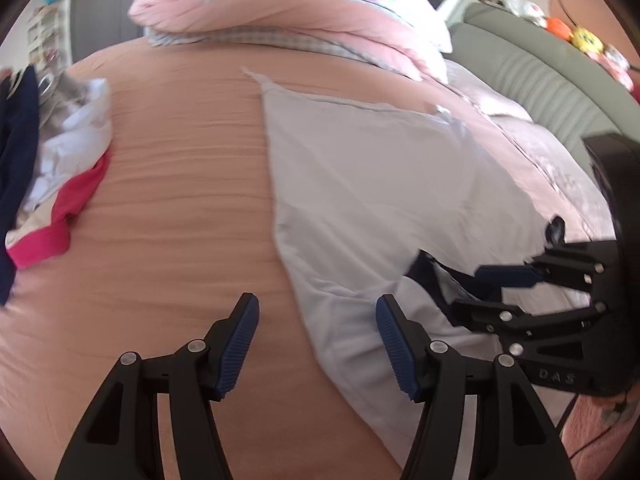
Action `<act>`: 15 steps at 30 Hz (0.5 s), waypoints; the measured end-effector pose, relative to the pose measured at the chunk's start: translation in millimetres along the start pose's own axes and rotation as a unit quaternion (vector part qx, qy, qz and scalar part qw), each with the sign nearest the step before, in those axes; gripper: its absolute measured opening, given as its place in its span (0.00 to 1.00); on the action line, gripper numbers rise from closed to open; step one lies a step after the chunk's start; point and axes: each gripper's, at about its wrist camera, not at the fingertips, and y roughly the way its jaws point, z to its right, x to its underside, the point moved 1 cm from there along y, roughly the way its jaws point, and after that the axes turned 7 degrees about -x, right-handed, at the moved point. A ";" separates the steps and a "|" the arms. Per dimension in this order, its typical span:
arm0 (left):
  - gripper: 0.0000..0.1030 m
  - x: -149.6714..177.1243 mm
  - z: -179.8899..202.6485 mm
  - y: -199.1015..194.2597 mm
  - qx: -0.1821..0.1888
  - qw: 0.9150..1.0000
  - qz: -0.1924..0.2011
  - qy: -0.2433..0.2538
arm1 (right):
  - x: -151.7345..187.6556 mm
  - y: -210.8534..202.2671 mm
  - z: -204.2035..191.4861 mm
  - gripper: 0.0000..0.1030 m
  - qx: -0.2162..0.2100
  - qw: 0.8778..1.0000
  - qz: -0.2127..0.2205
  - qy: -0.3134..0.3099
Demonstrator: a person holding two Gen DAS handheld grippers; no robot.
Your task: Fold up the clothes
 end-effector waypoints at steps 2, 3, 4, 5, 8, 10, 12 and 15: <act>0.57 1.6 6.2 0.6 0.015 1.000 -0.007 0.011 | -1.0 -1.5 1.6 0.38 -0.002 1.000 0.002 0.001; 0.57 2.5 9.1 1.1 0.023 1.000 -0.011 0.016 | -1.6 -2.4 2.4 0.39 -0.003 1.000 0.003 0.001; 0.57 3.5 11.1 1.3 0.028 0.999 -0.013 0.020 | -2.2 -3.2 3.2 0.39 -0.004 1.000 0.004 0.002; 0.57 3.8 12.0 1.3 0.032 0.999 -0.014 0.022 | -2.7 -6.5 4.8 0.39 -0.011 1.000 0.014 0.010; 0.57 4.2 12.8 1.7 0.047 0.999 -0.017 0.022 | -5.9 -19.6 9.6 0.38 -0.039 0.997 0.050 0.037; 0.57 4.8 11.9 2.6 0.049 0.998 -0.020 0.020 | -10.0 -25.2 8.1 0.39 -0.063 0.996 0.058 0.036; 0.57 4.5 9.1 1.7 0.047 0.999 -0.019 0.015 | -15.2 -25.9 4.3 0.38 -0.088 0.994 0.053 0.026; 0.57 3.8 4.4 -0.2 0.043 0.999 -0.016 0.006 | -17.8 -13.1 -2.9 0.39 -0.072 0.997 0.031 0.005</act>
